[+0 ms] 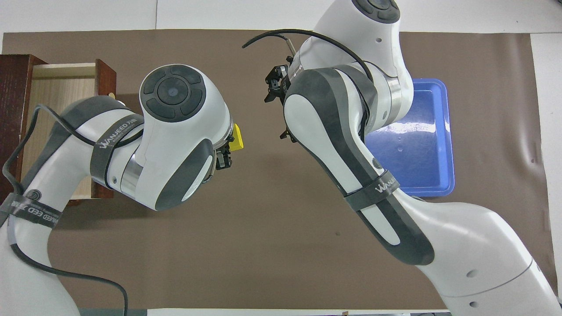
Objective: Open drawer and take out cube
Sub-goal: 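Move the right gripper toward the cube held by the left gripper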
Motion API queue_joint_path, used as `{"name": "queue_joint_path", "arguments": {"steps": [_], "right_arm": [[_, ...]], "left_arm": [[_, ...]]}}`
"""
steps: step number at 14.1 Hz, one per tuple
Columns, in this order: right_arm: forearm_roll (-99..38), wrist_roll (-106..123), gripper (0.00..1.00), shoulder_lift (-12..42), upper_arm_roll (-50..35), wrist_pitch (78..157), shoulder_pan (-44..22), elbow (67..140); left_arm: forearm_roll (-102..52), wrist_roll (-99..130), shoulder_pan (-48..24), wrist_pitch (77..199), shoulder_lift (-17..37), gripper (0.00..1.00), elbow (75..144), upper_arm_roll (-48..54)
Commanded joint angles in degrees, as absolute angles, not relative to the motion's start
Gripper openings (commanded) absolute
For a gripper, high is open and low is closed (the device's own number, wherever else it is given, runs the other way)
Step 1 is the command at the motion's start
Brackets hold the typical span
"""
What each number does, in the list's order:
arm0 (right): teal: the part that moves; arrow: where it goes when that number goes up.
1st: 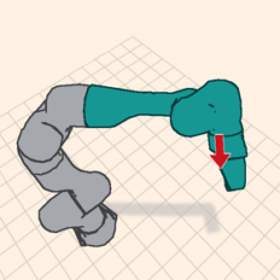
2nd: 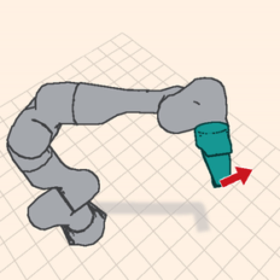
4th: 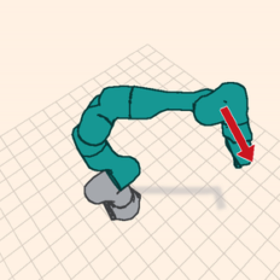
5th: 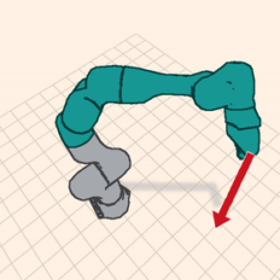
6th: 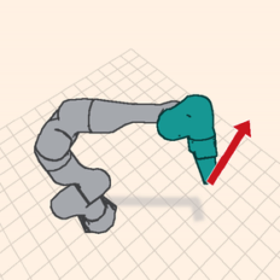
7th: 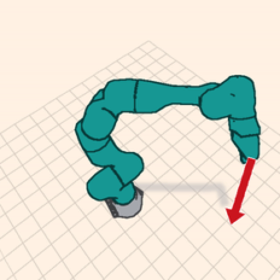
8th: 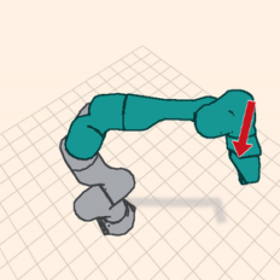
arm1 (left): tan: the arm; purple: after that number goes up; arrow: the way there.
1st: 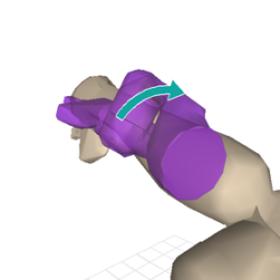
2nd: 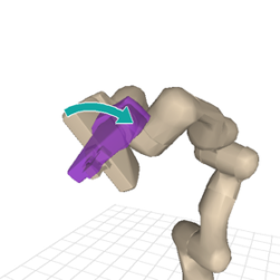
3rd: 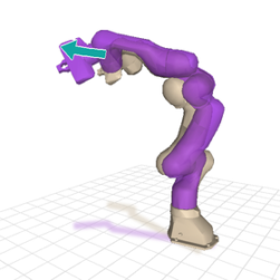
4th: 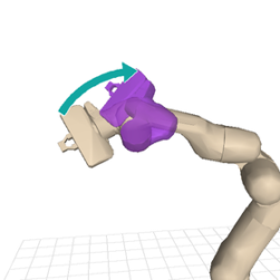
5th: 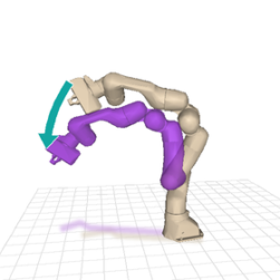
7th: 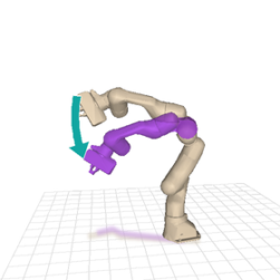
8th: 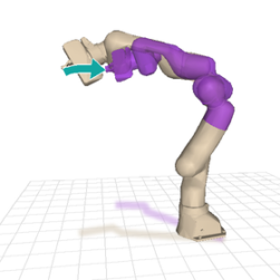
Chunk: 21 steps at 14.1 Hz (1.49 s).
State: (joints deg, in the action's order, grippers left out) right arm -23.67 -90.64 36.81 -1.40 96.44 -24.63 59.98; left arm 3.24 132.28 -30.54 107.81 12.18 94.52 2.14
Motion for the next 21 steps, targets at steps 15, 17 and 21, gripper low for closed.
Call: {"name": "queue_joint_path", "arguments": {"steps": [15, 17, 21], "right_arm": [[-28.5, -87.2, 0.99, 31.1, -0.9, 95.5, -23.7, 66.4], [-28.4, -87.4, 0.98, 31.6, -1.0, 95.5, -24.2, 66.4], [-28.5, -89.6, 0.97, 32.9, -1.2, 96.5, -26.0, 66.4]], "left_arm": [[2.5, 129.4, -30.8, 109.0, 11.1, 0.0, 96.0, 1.7], [2.5, 129.4, -30.8, 109.0, 11.1, 0.0, 96.1, 1.7], [2.5, 129.4, -30.8, 109.1, 11.1, 0.0, 96.0, 1.7]]}}
